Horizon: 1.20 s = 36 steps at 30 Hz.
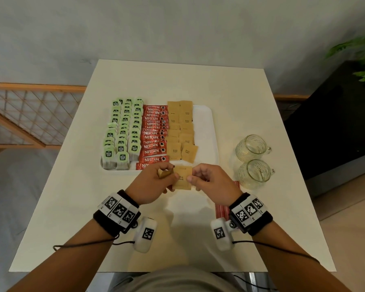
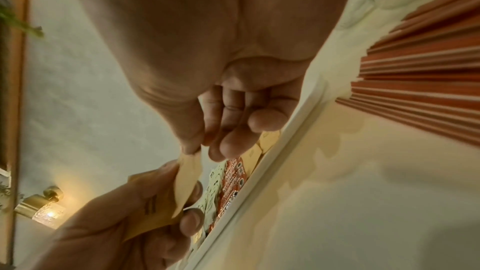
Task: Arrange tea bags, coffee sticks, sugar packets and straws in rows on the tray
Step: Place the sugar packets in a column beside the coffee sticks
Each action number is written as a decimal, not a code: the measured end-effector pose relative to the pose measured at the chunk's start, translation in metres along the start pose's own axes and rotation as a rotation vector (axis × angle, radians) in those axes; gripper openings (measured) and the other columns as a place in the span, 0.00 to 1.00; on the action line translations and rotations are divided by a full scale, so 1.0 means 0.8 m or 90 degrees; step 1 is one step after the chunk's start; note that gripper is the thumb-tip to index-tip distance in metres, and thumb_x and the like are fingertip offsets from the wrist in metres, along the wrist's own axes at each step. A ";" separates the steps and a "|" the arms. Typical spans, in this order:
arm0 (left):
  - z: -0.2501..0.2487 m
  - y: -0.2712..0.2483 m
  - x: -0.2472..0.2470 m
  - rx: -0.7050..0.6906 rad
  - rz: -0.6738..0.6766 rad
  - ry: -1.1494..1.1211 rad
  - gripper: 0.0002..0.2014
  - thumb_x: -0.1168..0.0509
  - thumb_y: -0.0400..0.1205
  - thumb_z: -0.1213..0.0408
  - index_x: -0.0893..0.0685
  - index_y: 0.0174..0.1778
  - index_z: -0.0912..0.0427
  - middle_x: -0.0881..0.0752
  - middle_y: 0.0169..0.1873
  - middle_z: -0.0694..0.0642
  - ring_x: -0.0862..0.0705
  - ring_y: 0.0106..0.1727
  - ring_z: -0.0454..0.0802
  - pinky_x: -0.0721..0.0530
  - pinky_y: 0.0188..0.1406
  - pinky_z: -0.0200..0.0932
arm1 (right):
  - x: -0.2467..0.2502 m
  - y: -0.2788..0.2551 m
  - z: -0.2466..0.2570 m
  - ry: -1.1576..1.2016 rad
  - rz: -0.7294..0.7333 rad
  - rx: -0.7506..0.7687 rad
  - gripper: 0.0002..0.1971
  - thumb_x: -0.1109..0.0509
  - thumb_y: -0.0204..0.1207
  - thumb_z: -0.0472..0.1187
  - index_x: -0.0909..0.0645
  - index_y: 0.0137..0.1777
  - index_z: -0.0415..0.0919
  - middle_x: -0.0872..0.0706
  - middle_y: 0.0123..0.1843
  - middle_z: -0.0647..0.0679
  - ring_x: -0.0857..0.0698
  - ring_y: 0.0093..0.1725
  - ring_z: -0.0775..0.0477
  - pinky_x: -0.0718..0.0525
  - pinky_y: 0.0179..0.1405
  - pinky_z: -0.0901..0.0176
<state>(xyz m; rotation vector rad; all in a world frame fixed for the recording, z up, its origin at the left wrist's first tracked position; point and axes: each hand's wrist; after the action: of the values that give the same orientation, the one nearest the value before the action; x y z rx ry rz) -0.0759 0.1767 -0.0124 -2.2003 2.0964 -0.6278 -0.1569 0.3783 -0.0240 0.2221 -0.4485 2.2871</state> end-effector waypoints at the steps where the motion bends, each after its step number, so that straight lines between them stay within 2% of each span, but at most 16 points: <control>1: 0.001 0.000 0.002 0.009 -0.005 -0.010 0.04 0.32 0.85 0.67 0.15 0.49 0.65 0.11 0.37 0.57 0.10 0.36 0.54 0.15 0.32 0.44 | -0.002 0.001 -0.001 0.002 0.006 -0.002 0.02 0.25 0.82 0.38 0.14 0.47 0.44 0.10 0.38 0.52 0.15 0.34 0.57 0.16 0.39 0.63; 3: 0.001 0.000 0.003 0.022 -0.002 -0.025 0.02 0.32 0.85 0.68 0.16 0.49 0.63 0.11 0.37 0.55 0.10 0.35 0.56 0.16 0.29 0.42 | -0.007 0.003 -0.006 -0.002 0.011 -0.005 0.04 0.26 0.83 0.38 0.13 0.46 0.40 0.11 0.37 0.48 0.16 0.33 0.56 0.17 0.38 0.64; 5: 0.002 0.000 0.004 0.035 0.007 -0.034 0.02 0.32 0.85 0.69 0.16 0.50 0.63 0.11 0.38 0.56 0.10 0.35 0.57 0.15 0.29 0.43 | -0.010 0.007 -0.010 -0.014 0.013 -0.008 0.06 0.27 0.83 0.39 0.13 0.47 0.37 0.11 0.38 0.41 0.16 0.33 0.54 0.16 0.39 0.60; 6: 0.002 0.000 0.005 0.046 0.006 -0.046 0.02 0.32 0.85 0.69 0.16 0.51 0.63 0.11 0.39 0.58 0.10 0.36 0.57 0.14 0.30 0.44 | -0.010 0.010 -0.011 -0.028 0.014 -0.013 0.07 0.27 0.83 0.41 0.14 0.47 0.37 0.12 0.37 0.42 0.15 0.33 0.54 0.15 0.39 0.58; 7: 0.002 0.001 0.006 0.061 -0.002 -0.064 0.03 0.33 0.85 0.69 0.15 0.52 0.63 0.11 0.41 0.60 0.10 0.36 0.58 0.14 0.31 0.45 | -0.011 0.014 -0.011 -0.046 0.010 -0.018 0.08 0.27 0.84 0.41 0.15 0.46 0.38 0.13 0.36 0.45 0.15 0.32 0.54 0.16 0.40 0.57; 9: 0.004 0.002 0.011 0.091 -0.039 -0.087 0.04 0.33 0.85 0.70 0.13 0.53 0.63 0.11 0.45 0.63 0.10 0.37 0.58 0.12 0.34 0.46 | -0.010 0.023 -0.008 -0.057 -0.008 -0.029 0.08 0.28 0.84 0.41 0.16 0.43 0.41 0.15 0.35 0.51 0.16 0.31 0.56 0.17 0.37 0.62; 12: 0.008 0.003 0.018 0.109 -0.097 -0.093 0.05 0.33 0.85 0.70 0.12 0.52 0.63 0.11 0.48 0.65 0.10 0.37 0.57 0.12 0.35 0.46 | -0.006 0.039 0.001 -0.057 -0.037 -0.044 0.10 0.31 0.86 0.41 0.18 0.43 0.38 0.13 0.35 0.59 0.14 0.32 0.56 0.19 0.36 0.62; 15: 0.009 0.005 0.026 0.058 -0.121 -0.060 0.03 0.29 0.83 0.66 0.13 0.51 0.59 0.10 0.45 0.64 0.11 0.37 0.55 0.13 0.34 0.44 | -0.005 0.045 0.014 -0.104 0.053 -0.029 0.11 0.34 0.88 0.41 0.21 0.42 0.44 0.13 0.34 0.57 0.08 0.37 0.53 0.17 0.38 0.53; 18: 0.009 0.005 0.032 -0.003 -0.071 0.012 0.07 0.26 0.81 0.62 0.13 0.53 0.55 0.10 0.41 0.59 0.13 0.36 0.55 0.14 0.32 0.43 | -0.012 0.044 0.022 -0.168 0.134 0.019 0.08 0.35 0.87 0.43 0.21 0.45 0.50 0.12 0.35 0.53 0.09 0.38 0.53 0.14 0.45 0.47; 21: 0.009 0.005 0.031 -0.025 -0.021 0.042 0.05 0.28 0.82 0.65 0.13 0.53 0.55 0.10 0.39 0.63 0.14 0.35 0.51 0.16 0.30 0.42 | -0.019 0.045 0.020 -0.153 0.096 0.031 0.04 0.33 0.87 0.44 0.17 0.52 0.50 0.14 0.36 0.57 0.13 0.36 0.59 0.14 0.48 0.53; 23: 0.009 0.006 0.032 -0.011 -0.040 0.012 0.03 0.30 0.83 0.68 0.13 0.51 0.57 0.10 0.38 0.61 0.12 0.37 0.52 0.15 0.33 0.44 | -0.023 0.045 0.018 -0.087 0.068 0.020 0.02 0.30 0.85 0.45 0.16 0.54 0.51 0.15 0.37 0.57 0.14 0.36 0.58 0.15 0.44 0.59; 25: 0.008 0.005 0.032 0.029 -0.074 -0.092 0.03 0.30 0.83 0.70 0.15 0.51 0.60 0.09 0.41 0.60 0.10 0.40 0.54 0.13 0.38 0.45 | -0.026 0.043 0.014 -0.030 0.090 0.003 0.04 0.27 0.83 0.45 0.16 0.56 0.52 0.13 0.39 0.53 0.13 0.37 0.55 0.17 0.40 0.64; 28: 0.006 0.005 0.032 0.080 -0.094 -0.183 0.05 0.29 0.82 0.71 0.16 0.53 0.64 0.08 0.45 0.63 0.08 0.44 0.58 0.11 0.43 0.48 | -0.033 0.043 0.007 -0.004 0.109 -0.011 0.04 0.26 0.83 0.43 0.16 0.54 0.51 0.08 0.46 0.49 0.10 0.40 0.55 0.16 0.40 0.60; 31: 0.010 0.009 0.032 0.095 -0.069 -0.125 0.09 0.27 0.81 0.69 0.15 0.54 0.68 0.09 0.46 0.65 0.08 0.44 0.60 0.11 0.45 0.49 | -0.030 0.048 0.005 0.040 0.062 -0.026 0.02 0.28 0.84 0.39 0.17 0.53 0.43 0.07 0.45 0.49 0.09 0.41 0.52 0.15 0.41 0.56; 34: 0.009 0.012 0.031 0.069 -0.031 -0.012 0.06 0.27 0.81 0.68 0.12 0.53 0.61 0.08 0.43 0.59 0.09 0.41 0.55 0.13 0.38 0.44 | -0.025 0.054 0.008 0.042 0.019 -0.022 0.02 0.31 0.85 0.37 0.18 0.50 0.40 0.10 0.39 0.49 0.11 0.40 0.49 0.16 0.41 0.53; 36: 0.005 0.016 0.028 0.055 -0.020 0.023 0.04 0.28 0.81 0.67 0.12 0.51 0.59 0.08 0.40 0.56 0.10 0.37 0.51 0.14 0.33 0.39 | -0.025 0.056 0.011 0.014 0.025 -0.020 0.03 0.30 0.84 0.39 0.17 0.50 0.41 0.10 0.39 0.49 0.11 0.40 0.50 0.17 0.41 0.57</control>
<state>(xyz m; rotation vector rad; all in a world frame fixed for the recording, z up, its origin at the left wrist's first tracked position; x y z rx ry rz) -0.0866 0.1530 -0.0137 -2.1959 2.0141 -0.7499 -0.1762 0.3332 -0.0332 0.1726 -0.4809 2.3174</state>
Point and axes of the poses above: each hand's wrist, its own y-axis towards the middle knuckle, its own x-axis out of the back of the hand, z = x × y
